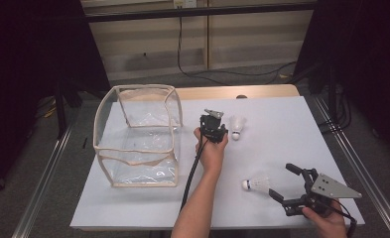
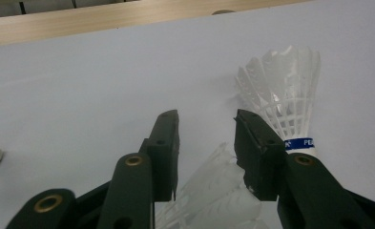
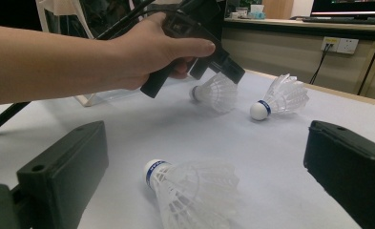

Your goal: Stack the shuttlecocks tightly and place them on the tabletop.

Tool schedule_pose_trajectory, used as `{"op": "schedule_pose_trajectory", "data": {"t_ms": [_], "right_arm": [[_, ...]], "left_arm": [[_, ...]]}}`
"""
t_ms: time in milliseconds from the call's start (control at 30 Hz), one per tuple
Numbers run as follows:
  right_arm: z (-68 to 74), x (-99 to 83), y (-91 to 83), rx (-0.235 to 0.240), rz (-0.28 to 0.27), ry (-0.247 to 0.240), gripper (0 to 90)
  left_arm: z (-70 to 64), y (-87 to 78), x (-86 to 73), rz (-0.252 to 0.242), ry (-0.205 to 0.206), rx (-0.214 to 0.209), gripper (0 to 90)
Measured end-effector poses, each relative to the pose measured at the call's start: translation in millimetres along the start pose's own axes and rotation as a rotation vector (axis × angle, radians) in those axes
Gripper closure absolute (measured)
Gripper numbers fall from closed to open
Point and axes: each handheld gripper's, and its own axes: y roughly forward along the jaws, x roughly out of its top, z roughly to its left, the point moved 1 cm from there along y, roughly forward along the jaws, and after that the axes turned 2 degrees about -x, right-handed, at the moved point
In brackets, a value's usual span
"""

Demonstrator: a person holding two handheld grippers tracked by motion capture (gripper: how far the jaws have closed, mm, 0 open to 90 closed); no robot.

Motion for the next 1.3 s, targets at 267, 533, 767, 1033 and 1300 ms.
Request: {"op": "schedule_pose_trajectory", "data": {"t_ms": [267,533,767,1033,1300], "right_arm": [[0.2,0.2,0.3,0.003,-0.002,-0.003,0.7],[0.3,0.2,0.3,0.005,-0.002,-0.003,0.6],[0.5,0.1,0.3,0.003,-0.001,-0.004,0.7],[1.1,0.2,0.4,0.005,0.001,0.000,0.6],[1.0,0.2,0.5,0.005,0.000,-0.007,0.6]], "left_arm": [[0.6,-2.0,1.7,0.002,-0.011,-0.011,53.5],[2.6,-5.1,3.5,0.004,-0.016,-0.018,50.0],[4.3,-11.0,5.7,0.002,-0.013,-0.030,49.2],[4.9,-22.4,9.2,-0.009,-0.011,-0.070,60.8],[2.1,-33.3,10.7,0.027,-0.030,-0.176,85.7]]}}
